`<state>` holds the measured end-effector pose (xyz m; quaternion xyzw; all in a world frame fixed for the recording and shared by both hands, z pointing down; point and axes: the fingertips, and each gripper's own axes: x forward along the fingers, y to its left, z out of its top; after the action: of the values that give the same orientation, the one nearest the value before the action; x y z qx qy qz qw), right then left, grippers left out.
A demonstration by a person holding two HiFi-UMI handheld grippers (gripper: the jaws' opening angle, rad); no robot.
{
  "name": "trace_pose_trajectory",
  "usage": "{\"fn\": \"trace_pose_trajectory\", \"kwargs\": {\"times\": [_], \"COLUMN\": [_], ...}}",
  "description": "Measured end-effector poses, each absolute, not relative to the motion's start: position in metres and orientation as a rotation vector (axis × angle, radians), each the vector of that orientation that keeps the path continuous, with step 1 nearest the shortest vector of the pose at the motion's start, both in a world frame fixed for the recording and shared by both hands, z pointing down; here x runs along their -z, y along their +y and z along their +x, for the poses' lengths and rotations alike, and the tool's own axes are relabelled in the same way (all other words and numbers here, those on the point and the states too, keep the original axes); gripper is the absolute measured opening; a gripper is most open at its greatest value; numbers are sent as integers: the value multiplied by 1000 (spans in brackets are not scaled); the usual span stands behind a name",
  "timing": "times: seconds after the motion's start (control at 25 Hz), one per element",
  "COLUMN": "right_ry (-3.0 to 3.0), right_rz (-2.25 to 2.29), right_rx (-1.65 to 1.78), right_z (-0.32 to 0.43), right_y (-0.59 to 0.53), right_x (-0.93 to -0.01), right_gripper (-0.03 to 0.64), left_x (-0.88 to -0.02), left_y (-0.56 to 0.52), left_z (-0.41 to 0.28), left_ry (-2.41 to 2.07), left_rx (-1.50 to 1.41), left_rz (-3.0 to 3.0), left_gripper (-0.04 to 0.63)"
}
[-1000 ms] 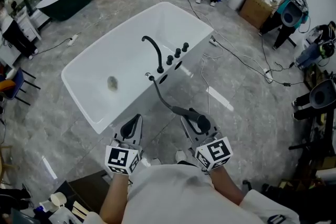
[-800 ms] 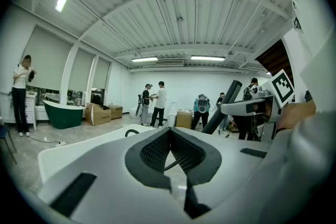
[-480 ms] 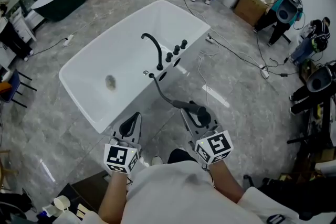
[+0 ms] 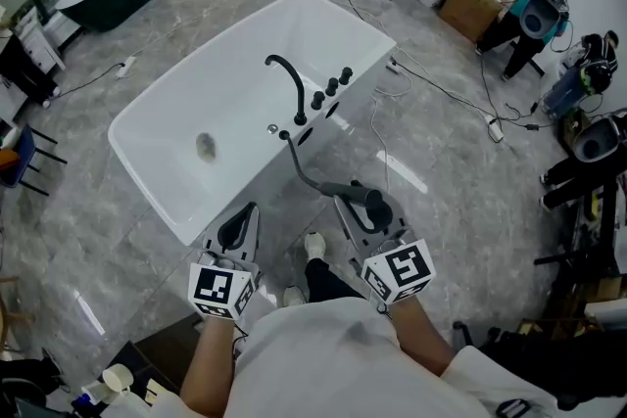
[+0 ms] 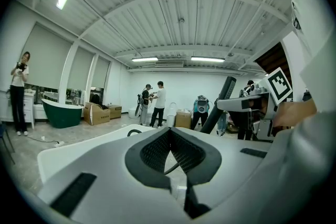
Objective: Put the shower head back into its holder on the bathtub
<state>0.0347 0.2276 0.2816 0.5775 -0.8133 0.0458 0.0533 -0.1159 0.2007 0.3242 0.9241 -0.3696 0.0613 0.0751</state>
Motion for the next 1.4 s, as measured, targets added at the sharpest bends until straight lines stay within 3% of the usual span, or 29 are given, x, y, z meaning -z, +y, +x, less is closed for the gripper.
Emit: {"fn": "trace_pose_trajectory", "kwargs": {"times": [1.4], "right_ry": [-2617], "right_rz": [1574], "right_rx": [-217], "right_z": [113], "right_y": [50], "right_x": [-304], "right_gripper": [141], "left_x": [-340], "left_y": [47], "left_z": [-38], "left_ry": [-1276], "left_rx": [-300], "left_rz": [2684], "left_gripper": [9]}}
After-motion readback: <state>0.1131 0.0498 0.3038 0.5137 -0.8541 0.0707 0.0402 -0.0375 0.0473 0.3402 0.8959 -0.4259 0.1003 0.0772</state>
